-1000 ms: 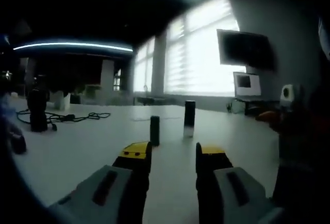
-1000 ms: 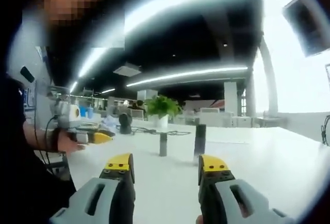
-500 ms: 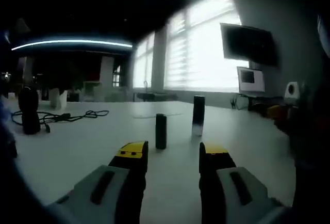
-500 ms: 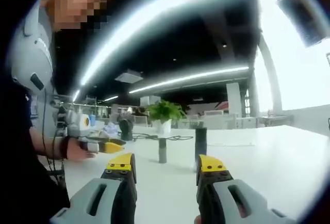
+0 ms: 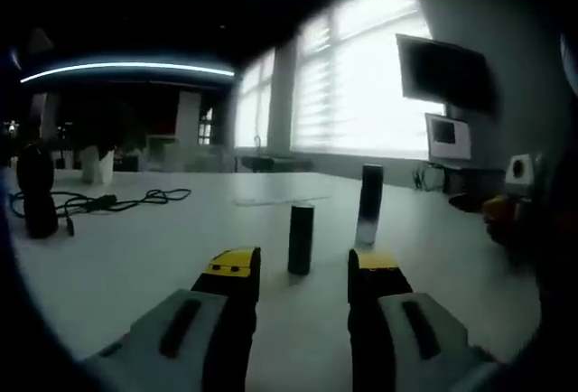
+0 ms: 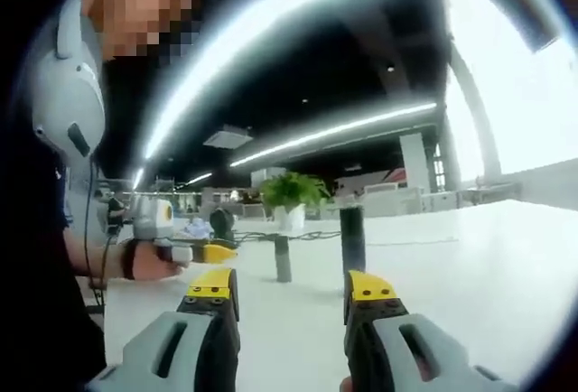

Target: Pick up cosmetic bottle twist off cap place on table pick up cap screw tight cap place on table

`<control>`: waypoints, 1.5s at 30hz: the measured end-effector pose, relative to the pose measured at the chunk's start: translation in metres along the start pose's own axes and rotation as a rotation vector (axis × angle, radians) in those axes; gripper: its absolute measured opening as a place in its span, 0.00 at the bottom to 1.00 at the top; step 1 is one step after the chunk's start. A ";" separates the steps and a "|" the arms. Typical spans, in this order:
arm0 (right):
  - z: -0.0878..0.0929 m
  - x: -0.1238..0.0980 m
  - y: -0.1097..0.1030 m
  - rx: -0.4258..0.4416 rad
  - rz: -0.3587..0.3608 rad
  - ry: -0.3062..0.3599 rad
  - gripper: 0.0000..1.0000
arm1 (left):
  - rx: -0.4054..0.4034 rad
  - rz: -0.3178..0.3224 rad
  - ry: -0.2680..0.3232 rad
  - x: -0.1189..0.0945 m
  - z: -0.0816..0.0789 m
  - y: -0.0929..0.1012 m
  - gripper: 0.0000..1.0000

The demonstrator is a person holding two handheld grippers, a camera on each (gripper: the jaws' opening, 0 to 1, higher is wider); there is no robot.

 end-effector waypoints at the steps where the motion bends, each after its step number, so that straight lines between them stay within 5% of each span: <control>1: 0.000 0.000 0.001 0.006 -0.001 0.003 0.40 | -0.002 0.004 -0.006 0.003 0.001 0.000 0.29; 20: 0.003 0.002 0.004 0.024 0.015 -0.015 0.38 | -0.037 0.010 -0.030 0.042 0.012 -0.005 0.28; 31: 0.003 0.003 0.004 0.041 0.018 -0.015 0.38 | 0.020 0.041 -0.097 0.059 0.022 -0.001 0.26; 45: 0.003 0.002 0.006 0.050 0.027 -0.013 0.37 | 0.051 0.051 -0.112 0.077 0.028 0.001 0.21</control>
Point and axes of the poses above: the point that each gripper's makers call its tool centre point, and the gripper's own axes: x roughly forward along the fingers, y roughly to its right, z roughly out of its underside, the point moved 7 cm from there along -x, roughly backward along the fingers, and after that the axes turned 10 degrees about y, right-handed, at the moved point
